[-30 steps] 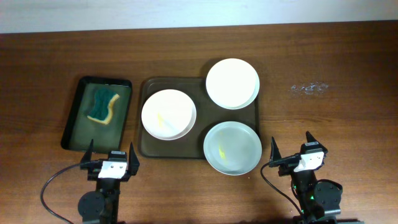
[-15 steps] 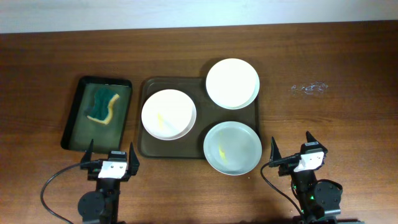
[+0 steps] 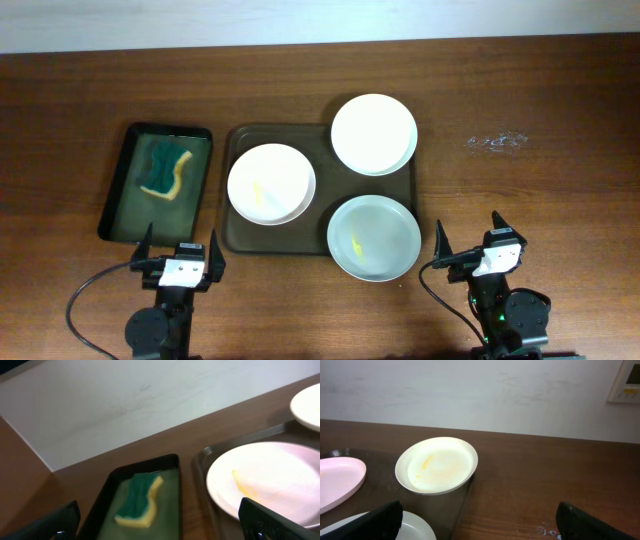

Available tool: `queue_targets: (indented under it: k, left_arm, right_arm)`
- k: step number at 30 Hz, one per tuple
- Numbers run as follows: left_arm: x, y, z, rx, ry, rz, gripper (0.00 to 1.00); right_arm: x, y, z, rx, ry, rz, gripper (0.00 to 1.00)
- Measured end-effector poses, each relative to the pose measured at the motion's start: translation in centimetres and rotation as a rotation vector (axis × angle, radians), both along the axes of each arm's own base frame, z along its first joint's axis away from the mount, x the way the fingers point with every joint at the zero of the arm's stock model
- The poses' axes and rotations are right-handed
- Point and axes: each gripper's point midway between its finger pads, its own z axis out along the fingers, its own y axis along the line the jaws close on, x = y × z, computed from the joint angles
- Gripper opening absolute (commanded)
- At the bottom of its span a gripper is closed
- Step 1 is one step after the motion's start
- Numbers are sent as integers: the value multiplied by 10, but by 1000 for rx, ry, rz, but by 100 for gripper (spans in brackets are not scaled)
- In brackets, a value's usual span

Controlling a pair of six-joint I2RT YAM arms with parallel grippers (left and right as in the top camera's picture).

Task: Clean dirty plates on tray and stack at the side

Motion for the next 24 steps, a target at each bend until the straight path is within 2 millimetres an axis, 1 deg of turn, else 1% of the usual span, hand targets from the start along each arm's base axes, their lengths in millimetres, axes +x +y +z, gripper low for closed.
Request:
queue_targets:
  k: [7, 9, 10, 11, 13, 14, 15, 17, 18, 19, 21, 23, 24]
  left_arm:
    - [0, -14, 2, -54, -7, -75, 99]
    - [-1, -17, 5, -72, -7, -92, 99]
    - [-1, -17, 7, -76, -5, -94, 99]
    - [0, -18, 11, -79, 1, -98, 99]
    - [2, -18, 26, -83, 10, -102, 99]
    - [4, -19, 39, -85, 9, -105, 99]
    - [7, -20, 59, -86, 4, -117, 99]
    - [14, -23, 73, -93, 35, -139, 100]
    - [24, -27, 90, -101, 65, -166, 99]
    - [32, -30, 98, -110, 100, -185, 99]
    - [45, -36, 109, -132, 179, -224, 99]
    - [63, -41, 117, -170, 297, -260, 99]
    - [71, -43, 120, -187, 351, -271, 100]
  right_arm:
    - [0, 0, 1, -1, -2, 0, 98]
    - [-1, 0, 7, 1, -12, 0, 98]
    - [-2, 0, 15, 2, -27, 0, 98]
    - [-4, 0, 29, 3, -55, 0, 98]
    - [-9, -1, 56, 7, -103, 0, 98]
    - [-12, -1, 66, 7, -113, 0, 98]
    - [-17, -1, 79, 8, -121, 0, 98]
    - [-22, -1, 85, 7, -105, 0, 98]
    - [-26, -2, 95, 8, -112, 0, 98]
    - [-31, -2, 107, 9, -123, 1, 98]
    - [-37, -3, 122, 8, -113, 0, 98]
    - [-36, -2, 132, 5, -73, 1, 98]
    - [-35, -2, 133, 3, -40, 3, 98]
